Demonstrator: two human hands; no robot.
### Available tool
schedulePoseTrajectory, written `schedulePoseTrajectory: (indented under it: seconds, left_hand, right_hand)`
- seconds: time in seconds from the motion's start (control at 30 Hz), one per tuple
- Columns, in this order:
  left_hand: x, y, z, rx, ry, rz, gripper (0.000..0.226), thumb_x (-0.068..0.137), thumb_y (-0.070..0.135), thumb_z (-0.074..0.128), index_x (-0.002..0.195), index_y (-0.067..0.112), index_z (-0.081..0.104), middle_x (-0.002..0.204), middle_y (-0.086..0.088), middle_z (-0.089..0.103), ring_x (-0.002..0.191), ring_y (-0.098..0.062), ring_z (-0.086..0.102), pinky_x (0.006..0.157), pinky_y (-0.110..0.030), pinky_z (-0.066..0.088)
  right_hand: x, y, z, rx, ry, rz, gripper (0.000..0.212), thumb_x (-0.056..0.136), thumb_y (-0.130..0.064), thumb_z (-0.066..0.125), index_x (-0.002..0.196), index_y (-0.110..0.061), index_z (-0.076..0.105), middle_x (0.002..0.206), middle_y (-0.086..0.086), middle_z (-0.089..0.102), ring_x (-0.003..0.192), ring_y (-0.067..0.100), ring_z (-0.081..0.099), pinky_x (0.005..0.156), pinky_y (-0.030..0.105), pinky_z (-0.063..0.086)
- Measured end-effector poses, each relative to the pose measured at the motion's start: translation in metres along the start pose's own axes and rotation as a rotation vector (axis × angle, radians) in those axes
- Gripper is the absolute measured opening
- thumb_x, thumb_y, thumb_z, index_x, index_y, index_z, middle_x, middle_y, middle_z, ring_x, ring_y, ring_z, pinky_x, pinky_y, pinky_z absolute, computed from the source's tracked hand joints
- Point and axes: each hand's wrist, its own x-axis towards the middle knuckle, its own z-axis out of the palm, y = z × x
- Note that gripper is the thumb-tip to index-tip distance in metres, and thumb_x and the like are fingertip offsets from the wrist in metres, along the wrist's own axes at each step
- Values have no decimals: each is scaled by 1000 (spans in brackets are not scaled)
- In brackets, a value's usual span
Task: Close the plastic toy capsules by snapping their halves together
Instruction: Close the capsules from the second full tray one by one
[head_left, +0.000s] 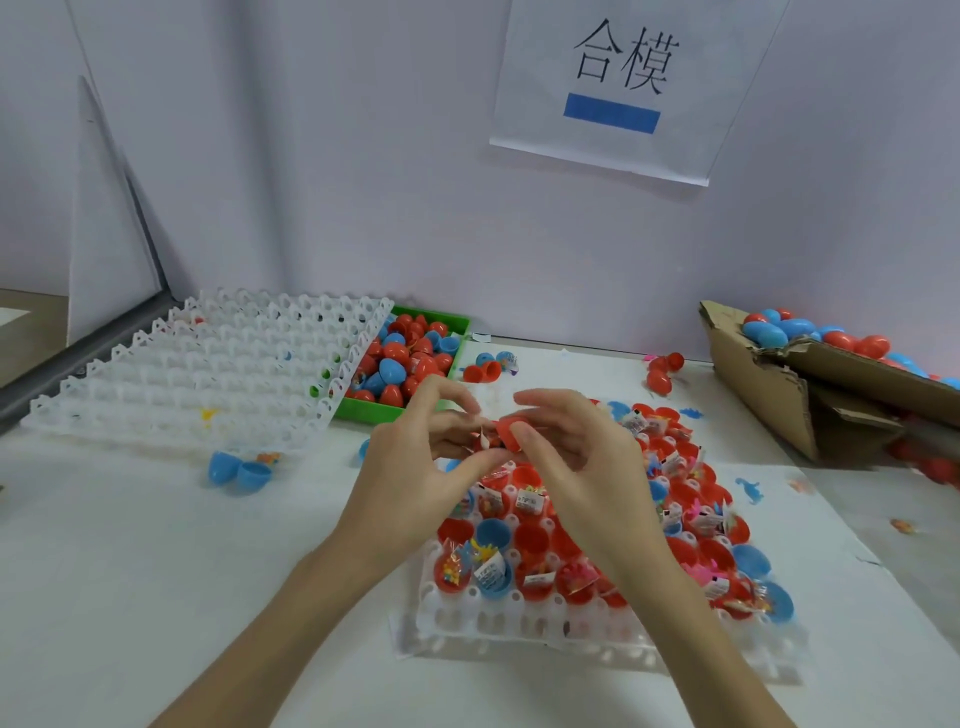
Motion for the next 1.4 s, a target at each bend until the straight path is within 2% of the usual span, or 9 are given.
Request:
schedulePoseTrajectory:
  seconds: [0.13, 0.23, 0.37, 0.43, 0.6, 0.7, 0.97, 1.23, 1.4]
  left_hand:
    - [-1, 3, -2, 29, 1, 81, 26, 81, 33, 83, 101, 22, 72, 90, 13, 74, 89, -9, 73, 81, -19, 59]
    - [-1, 6, -1, 5, 26, 128, 30, 82, 34, 78, 107, 18, 80, 99, 14, 78, 95, -9, 74, 85, -25, 61]
    - [-1, 7, 3, 28, 32, 185, 26, 90, 32, 70, 111, 22, 80, 111, 11, 72, 105, -11, 71, 87, -22, 58]
    - [0, 4, 4, 35, 32, 166, 24, 94, 25, 68, 112, 15, 79, 112, 7, 69, 107, -14, 68, 87, -22, 58]
    - [-2, 7, 4, -136, 66, 93, 22, 86, 24, 77, 107, 20, 78, 103, 8, 76, 103, -17, 73, 88, -26, 61]
    - [-1, 11, 2, -266, 77, 25, 37, 80, 25, 84, 113, 18, 70, 102, 5, 78, 100, -17, 75, 87, -22, 59]
    - [-3, 14, -3, -82, 82, 145, 44, 77, 30, 84, 119, 18, 76, 106, 8, 76, 98, -20, 74, 89, -22, 59]
    - [-3, 14, -1, -97, 118, 123, 43, 73, 26, 88, 114, 16, 78, 104, 6, 78, 96, -19, 76, 89, -25, 61]
    - [-3, 11, -1, -78, 125, 132, 41, 74, 25, 88, 113, 17, 79, 104, 7, 77, 97, -20, 75, 88, -27, 61]
  right_hand:
    - [-3, -4, 2, 153, 71, 64, 16, 95, -20, 72, 110, -21, 77, 96, -13, 77, 95, 7, 74, 82, 22, 60]
    - [-4, -8, 1, 295, 96, 113, 16, 93, -23, 73, 109, -21, 77, 97, -11, 78, 95, 7, 75, 79, 16, 57]
    - [-4, -11, 2, 344, 106, 146, 18, 92, -26, 74, 109, -20, 77, 98, -10, 78, 94, 7, 75, 82, 17, 58]
    - [-4, -11, 2, 365, 98, 163, 16, 93, -25, 74, 108, -19, 77, 97, -8, 79, 94, 9, 75, 84, 20, 59]
    - [-4, -12, 1, 400, 89, 157, 17, 92, -22, 75, 109, -19, 77, 98, -6, 79, 94, 11, 76, 81, 19, 59]
    - [-4, -14, 0, 397, 87, 153, 16, 93, -24, 74, 108, -21, 77, 99, -7, 79, 96, 11, 75, 84, 21, 59]
    - [-4, -20, -2, 407, 63, 151, 22, 89, -34, 70, 108, -25, 77, 100, -8, 78, 99, 11, 74, 85, 22, 60]
    - [-5, -18, 0, 345, 58, 25, 19, 92, -27, 68, 109, -24, 75, 100, -13, 78, 99, 8, 74, 81, 16, 57]
    - [-6, -17, 2, 376, 22, 62, 13, 98, -26, 65, 108, -20, 71, 100, -2, 78, 99, 16, 75, 83, 25, 61]
